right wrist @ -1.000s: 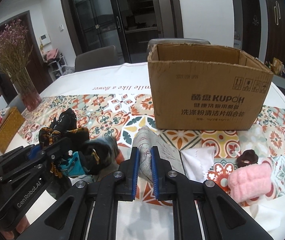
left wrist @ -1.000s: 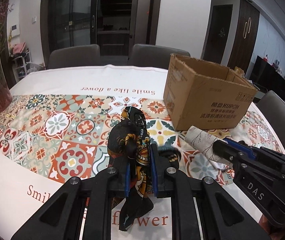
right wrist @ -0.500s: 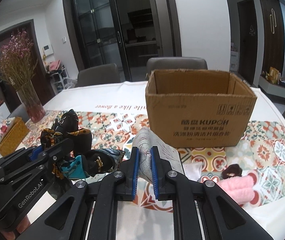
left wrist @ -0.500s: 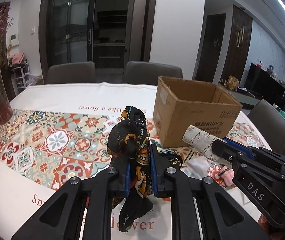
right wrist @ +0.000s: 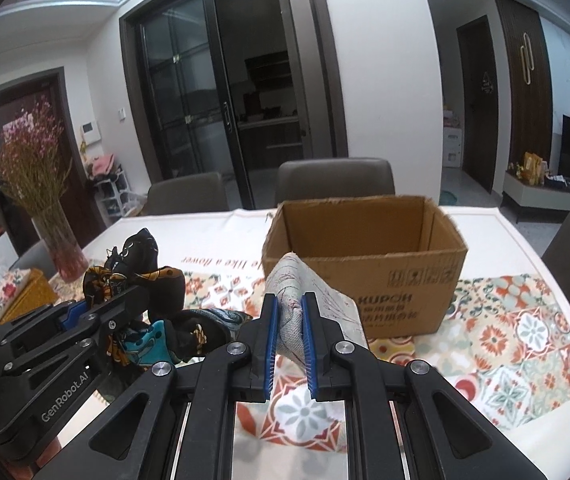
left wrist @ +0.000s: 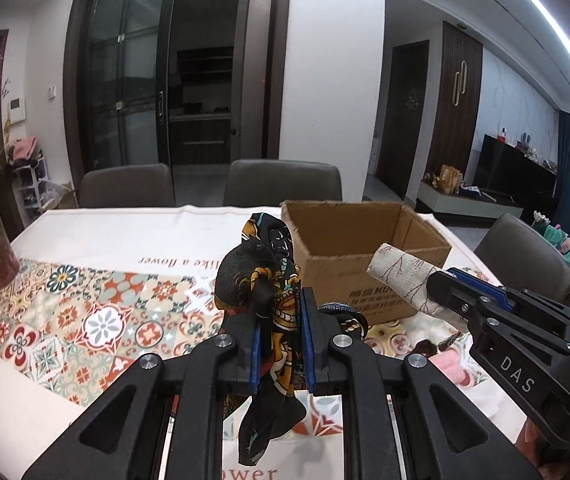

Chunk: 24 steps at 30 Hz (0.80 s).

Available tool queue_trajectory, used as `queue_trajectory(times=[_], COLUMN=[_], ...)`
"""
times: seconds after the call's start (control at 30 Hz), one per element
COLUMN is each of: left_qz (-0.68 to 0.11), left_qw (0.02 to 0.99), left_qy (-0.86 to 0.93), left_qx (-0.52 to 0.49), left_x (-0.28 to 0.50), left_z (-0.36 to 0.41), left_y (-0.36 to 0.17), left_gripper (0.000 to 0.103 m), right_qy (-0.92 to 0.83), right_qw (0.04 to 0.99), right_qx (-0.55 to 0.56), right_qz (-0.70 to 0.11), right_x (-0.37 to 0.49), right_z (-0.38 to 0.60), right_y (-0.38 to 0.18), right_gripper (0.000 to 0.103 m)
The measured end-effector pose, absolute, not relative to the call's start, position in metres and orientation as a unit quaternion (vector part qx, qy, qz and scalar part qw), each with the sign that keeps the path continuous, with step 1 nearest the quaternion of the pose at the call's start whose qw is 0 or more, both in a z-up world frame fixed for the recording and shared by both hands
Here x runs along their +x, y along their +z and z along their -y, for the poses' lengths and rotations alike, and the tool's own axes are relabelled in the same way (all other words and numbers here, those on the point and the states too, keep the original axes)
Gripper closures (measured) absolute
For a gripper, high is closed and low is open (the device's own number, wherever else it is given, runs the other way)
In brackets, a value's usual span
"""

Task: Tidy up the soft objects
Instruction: 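Lift the scarf with the left tool while the right tool carries the grey pouch toward the box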

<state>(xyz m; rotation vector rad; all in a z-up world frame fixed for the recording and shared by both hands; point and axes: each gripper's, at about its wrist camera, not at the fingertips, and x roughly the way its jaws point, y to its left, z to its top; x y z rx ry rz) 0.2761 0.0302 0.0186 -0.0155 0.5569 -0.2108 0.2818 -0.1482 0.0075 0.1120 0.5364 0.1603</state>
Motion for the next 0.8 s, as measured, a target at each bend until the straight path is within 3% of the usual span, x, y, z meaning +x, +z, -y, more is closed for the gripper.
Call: queue_trajectory(times=[0.8], left_qz=[-0.222], left_qw=[0.965], left_qy=[-0.139], left_qx=[0.016], left_x=[0.315], left_z=[0.031], left_y=[0.076], left_gripper=[0.086], right_qy=[0.054], right_qw=[0.976], right_qx=[0.063], right_qz=[-0.203], right_x=[0.300], right_z=[0.202], right_y=[0.062], right_gripper=[0.090])
